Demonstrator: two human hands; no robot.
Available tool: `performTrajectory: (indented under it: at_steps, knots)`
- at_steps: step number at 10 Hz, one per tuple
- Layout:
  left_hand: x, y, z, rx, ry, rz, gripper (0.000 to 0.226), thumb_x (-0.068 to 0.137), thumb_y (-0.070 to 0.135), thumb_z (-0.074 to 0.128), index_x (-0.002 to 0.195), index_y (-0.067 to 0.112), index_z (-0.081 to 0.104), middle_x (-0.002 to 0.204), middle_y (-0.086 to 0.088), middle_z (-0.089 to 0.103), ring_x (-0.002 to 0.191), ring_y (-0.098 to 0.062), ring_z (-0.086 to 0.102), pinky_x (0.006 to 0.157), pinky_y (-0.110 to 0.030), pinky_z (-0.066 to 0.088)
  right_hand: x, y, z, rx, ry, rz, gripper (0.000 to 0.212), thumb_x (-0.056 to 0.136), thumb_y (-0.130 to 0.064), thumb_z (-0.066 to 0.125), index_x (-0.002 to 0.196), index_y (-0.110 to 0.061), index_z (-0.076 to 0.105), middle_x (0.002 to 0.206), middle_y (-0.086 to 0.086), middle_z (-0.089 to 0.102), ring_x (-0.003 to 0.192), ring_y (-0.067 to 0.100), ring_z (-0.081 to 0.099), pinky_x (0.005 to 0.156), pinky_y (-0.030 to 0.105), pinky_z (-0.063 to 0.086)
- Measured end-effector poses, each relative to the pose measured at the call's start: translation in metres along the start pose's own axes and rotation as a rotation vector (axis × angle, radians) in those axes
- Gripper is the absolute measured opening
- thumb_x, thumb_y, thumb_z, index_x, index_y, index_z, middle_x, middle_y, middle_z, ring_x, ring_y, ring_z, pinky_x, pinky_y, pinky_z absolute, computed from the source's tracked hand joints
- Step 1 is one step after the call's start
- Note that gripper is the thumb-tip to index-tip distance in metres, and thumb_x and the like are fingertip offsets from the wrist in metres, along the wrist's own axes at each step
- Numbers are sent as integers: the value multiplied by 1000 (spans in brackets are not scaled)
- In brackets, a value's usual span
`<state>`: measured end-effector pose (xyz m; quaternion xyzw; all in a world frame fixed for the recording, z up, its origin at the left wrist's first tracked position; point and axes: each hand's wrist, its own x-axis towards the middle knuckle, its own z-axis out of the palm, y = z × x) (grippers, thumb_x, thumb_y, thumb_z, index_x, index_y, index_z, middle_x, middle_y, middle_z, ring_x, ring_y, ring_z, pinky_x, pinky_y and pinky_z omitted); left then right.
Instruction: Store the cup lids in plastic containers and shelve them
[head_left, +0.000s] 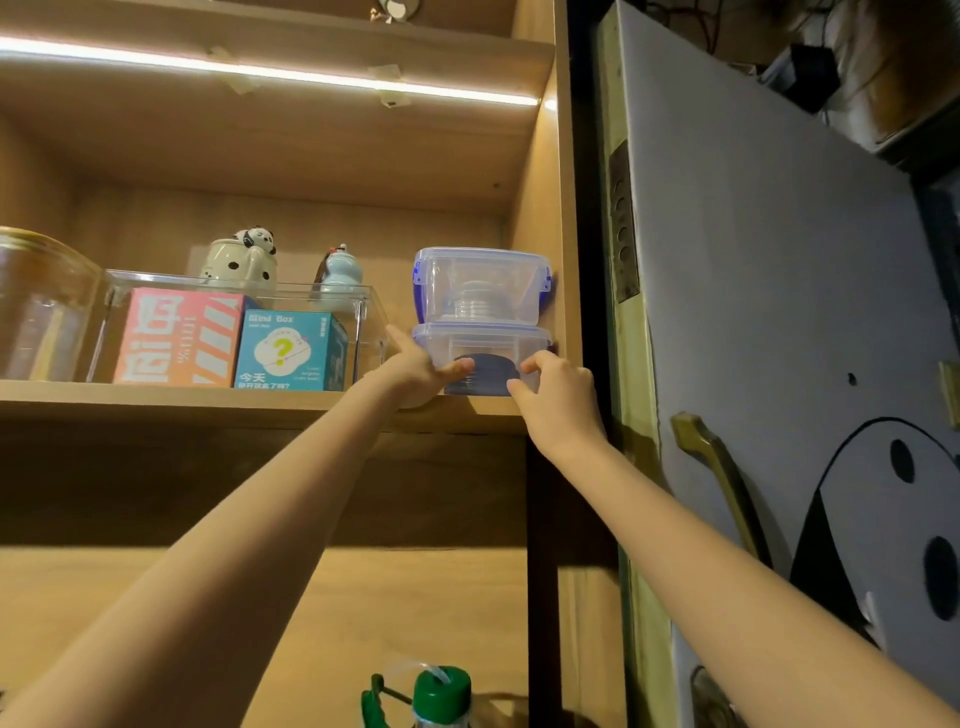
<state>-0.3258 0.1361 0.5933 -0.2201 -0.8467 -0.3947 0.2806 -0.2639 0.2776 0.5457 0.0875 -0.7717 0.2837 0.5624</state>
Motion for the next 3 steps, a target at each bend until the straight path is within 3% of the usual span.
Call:
performTrajectory:
  at_steps: [1, 2, 3]
  knots:
    - [-4, -3, 3, 87, 37, -25, 101, 85, 51, 50, 142, 4, -19, 152, -16, 26, 131, -33, 39, 108, -42, 32, -1, 2, -2, -19, -50, -11, 33, 91, -17, 55, 123, -6, 54, 123, 14, 60, 112, 26, 58, 88, 31, 51]
    - [-24, -5, 4, 309, 110, -22, 89, 88, 59, 34, 145, 2, -6, 145, -15, 41, 130, -34, 43, 113, -48, 21, -5, 2, -8, 46, -88, -5, 33, 91, -15, 54, 124, -7, 53, 125, 12, 59, 114, 25, 57, 86, 29, 50]
    - [-47, -3, -1, 350, 248, 186, 68, 90, 54, 35, 141, 10, 25, 139, -14, 49, 125, -31, 47, 109, -47, 29, -13, -4, -30, 262, 68, 18, 28, 91, -15, 53, 119, -12, 55, 114, 4, 62, 107, 17, 59, 73, 12, 46]
